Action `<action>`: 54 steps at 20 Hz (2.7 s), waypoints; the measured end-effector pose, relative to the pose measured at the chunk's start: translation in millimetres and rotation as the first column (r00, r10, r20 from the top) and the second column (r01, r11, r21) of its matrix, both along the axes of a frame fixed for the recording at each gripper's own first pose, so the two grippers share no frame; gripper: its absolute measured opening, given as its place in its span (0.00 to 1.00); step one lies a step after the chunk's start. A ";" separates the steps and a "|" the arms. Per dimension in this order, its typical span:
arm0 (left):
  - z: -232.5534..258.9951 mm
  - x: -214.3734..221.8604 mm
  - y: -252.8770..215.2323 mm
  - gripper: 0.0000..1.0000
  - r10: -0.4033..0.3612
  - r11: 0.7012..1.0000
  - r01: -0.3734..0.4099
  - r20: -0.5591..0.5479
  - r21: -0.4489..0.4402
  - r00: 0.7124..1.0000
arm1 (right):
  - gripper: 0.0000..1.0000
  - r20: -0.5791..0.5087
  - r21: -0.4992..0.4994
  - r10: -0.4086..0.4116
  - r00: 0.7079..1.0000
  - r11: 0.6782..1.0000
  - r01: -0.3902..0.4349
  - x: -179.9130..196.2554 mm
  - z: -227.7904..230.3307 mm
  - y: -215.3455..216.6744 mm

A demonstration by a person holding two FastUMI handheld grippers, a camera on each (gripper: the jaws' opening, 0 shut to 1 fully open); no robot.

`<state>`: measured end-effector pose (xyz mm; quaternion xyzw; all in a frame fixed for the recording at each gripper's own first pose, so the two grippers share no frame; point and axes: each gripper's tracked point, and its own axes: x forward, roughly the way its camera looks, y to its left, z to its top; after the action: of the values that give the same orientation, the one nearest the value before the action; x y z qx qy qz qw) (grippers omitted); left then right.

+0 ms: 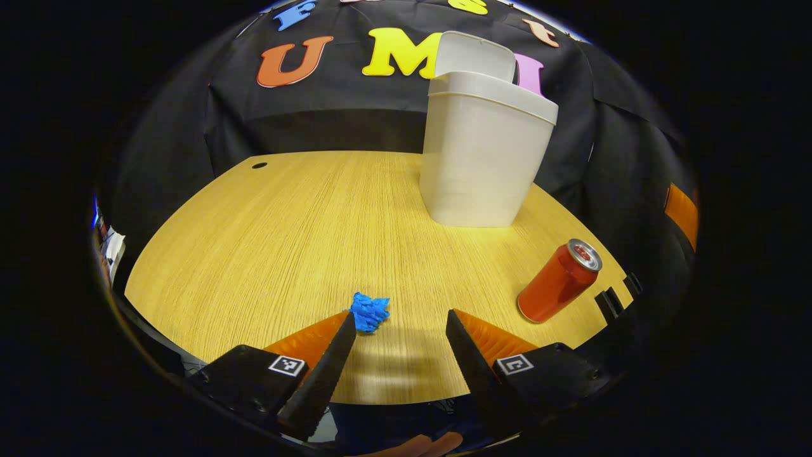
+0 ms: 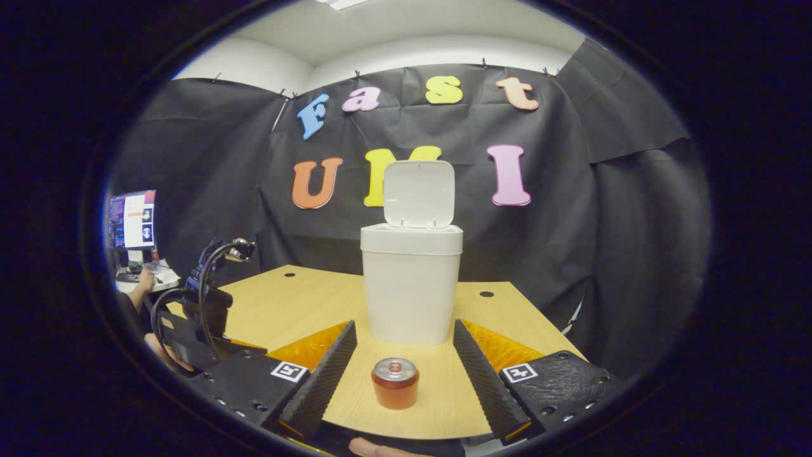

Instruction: Press the lid of the desktop garbage bin to open it, pick up the crumpled paper on the desktop and throw it into the bin, then pick up the pop can on the desktop and drop it into the bin, and finally close the garbage bin lid.

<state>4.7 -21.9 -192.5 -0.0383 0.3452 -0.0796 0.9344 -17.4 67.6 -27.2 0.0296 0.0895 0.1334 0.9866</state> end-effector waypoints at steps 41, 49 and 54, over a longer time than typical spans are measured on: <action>62.3 25.2 26.0 0.48 0.160 0.987 -0.157 0.300 -0.035 0.940 | 0.96 -0.356 -0.132 -0.151 0.922 0.985 0.110 51.1 -181.0 56.0; 54.1 25.7 23.0 0.48 0.142 0.989 -0.145 0.287 -0.013 0.947 | 0.95 -0.247 -0.120 -0.183 0.952 0.980 0.157 53.4 -188.0 63.3; 49.0 27.9 24.2 0.48 0.137 0.990 -0.140 0.281 -0.010 0.950 | 0.92 -0.216 -0.070 -0.220 0.951 0.975 0.209 57.9 -171.0 47.6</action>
<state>32.7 2.3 -143.5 -0.0462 0.2057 -0.0169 0.9774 40.5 115.3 -198.2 0.0311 0.1989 0.0191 0.9793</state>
